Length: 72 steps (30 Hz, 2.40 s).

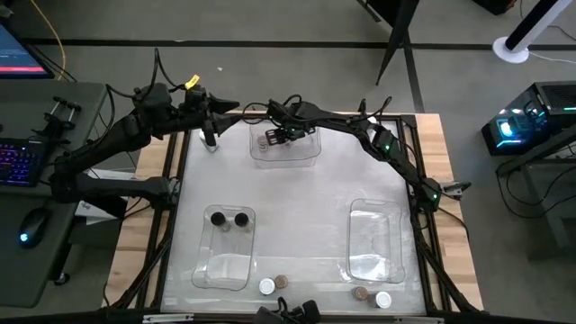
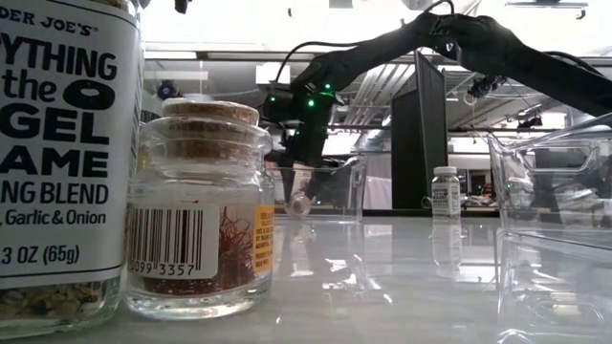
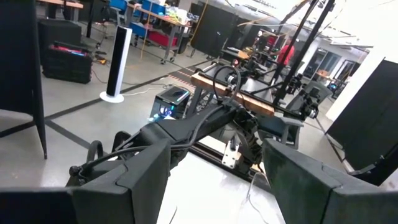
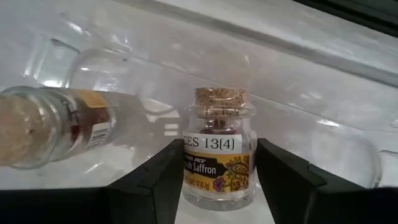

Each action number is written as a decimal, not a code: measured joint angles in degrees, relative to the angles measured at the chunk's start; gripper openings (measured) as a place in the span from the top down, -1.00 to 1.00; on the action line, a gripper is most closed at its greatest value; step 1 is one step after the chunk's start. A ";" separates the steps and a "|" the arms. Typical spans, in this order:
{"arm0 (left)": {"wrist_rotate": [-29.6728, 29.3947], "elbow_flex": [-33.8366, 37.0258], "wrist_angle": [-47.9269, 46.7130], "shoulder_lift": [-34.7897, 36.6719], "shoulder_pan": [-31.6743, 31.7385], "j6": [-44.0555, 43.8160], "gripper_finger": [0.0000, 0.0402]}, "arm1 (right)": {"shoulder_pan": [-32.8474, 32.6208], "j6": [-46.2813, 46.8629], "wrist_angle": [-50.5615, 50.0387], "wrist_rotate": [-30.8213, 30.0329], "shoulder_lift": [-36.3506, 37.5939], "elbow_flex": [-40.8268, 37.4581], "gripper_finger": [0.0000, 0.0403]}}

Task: Sort spices by type
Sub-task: Put the brown seasoning bottle into the middle transparent bin

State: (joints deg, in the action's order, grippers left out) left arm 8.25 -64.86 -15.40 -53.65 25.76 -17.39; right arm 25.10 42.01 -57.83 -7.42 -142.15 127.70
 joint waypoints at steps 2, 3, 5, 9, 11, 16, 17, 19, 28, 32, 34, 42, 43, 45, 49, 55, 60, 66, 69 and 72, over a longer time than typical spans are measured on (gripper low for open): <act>0.00 0.00 0.00 0.00 0.00 0.00 -0.21 | 0.06 -0.01 -0.19 0.01 0.00 0.00 0.07; 0.00 0.00 0.00 0.00 0.00 0.00 -0.21 | 0.05 -0.02 -0.26 -0.04 0.00 0.00 0.07; 0.00 0.00 0.00 0.00 0.00 0.00 -0.21 | 0.04 -0.39 -0.41 -0.08 0.00 0.00 0.07; 0.00 0.00 0.00 0.00 0.00 0.00 -0.21 | 0.20 -1.90 -4.65 -0.57 -0.63 0.24 0.07; 0.00 0.00 -0.08 -0.02 0.00 -0.02 -0.21 | 0.53 -2.70 -7.05 0.95 -1.98 0.33 0.06; 0.00 0.00 -0.65 -0.02 0.00 -0.52 -0.21 | 0.65 -3.21 -7.23 0.95 -2.43 0.30 0.03; 0.00 0.00 -0.90 -0.02 0.00 -0.50 -0.21 | 0.53 -3.04 -7.16 0.46 -2.43 0.26 0.03; 0.00 0.00 -1.24 0.00 0.00 -0.50 -0.21 | 0.70 -3.34 -7.21 1.52 -2.43 0.22 0.03; -0.02 0.00 -1.42 -0.02 0.00 -0.50 -0.21 | 0.75 -5.69 -7.34 1.97 -2.40 0.16 0.04; -0.02 0.00 -1.40 -0.02 0.00 -0.46 -0.21 | 0.61 -7.25 -9.73 1.21 -2.29 2.49 0.13; -0.02 0.00 -1.37 -0.02 0.04 -0.46 -0.21 | 0.35 -8.46 -10.58 0.55 -1.95 4.64 0.26; -0.07 0.00 -1.31 -0.02 0.13 -0.06 -0.21 | 0.53 -9.98 -7.62 0.84 2.06 6.25 0.82; -0.07 0.00 -1.33 -0.02 0.13 -0.04 -0.21 | 0.52 -10.15 -7.59 1.20 2.21 6.31 0.88; -0.08 0.00 -1.31 -0.02 0.13 -0.04 -0.21 | 0.72 -10.52 -7.73 3.24 2.38 6.27 0.97; -0.07 0.00 -1.33 -0.02 0.13 -0.02 -0.21 | 0.49 -11.52 -7.59 4.38 2.54 6.27 0.96; -0.07 0.00 -1.33 -0.02 0.13 -0.02 -0.21 | -0.12 -12.37 -7.58 5.92 2.60 6.27 0.47; -0.07 0.00 -1.34 -0.02 0.13 -0.02 -0.21 | -0.42 -12.61 -7.53 2.70 2.51 6.31 -0.10; -0.05 0.00 -1.36 -0.02 0.13 -0.34 -0.21 | -0.39 -12.38 -7.85 1.50 -0.71 6.42 -0.52; -0.04 0.00 -1.40 -0.02 0.13 -0.37 -0.21 | -0.39 -10.34 -7.89 0.26 -2.16 6.38 -0.59; -0.04 0.02 -1.44 -0.02 0.09 -0.38 -0.21 | -0.38 -8.90 -8.29 -0.92 -3.48 6.38 -0.60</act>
State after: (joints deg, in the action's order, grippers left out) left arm 8.21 -64.84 -16.84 -53.67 25.85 -17.77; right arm 24.73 33.11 -66.12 -8.34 -145.63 134.08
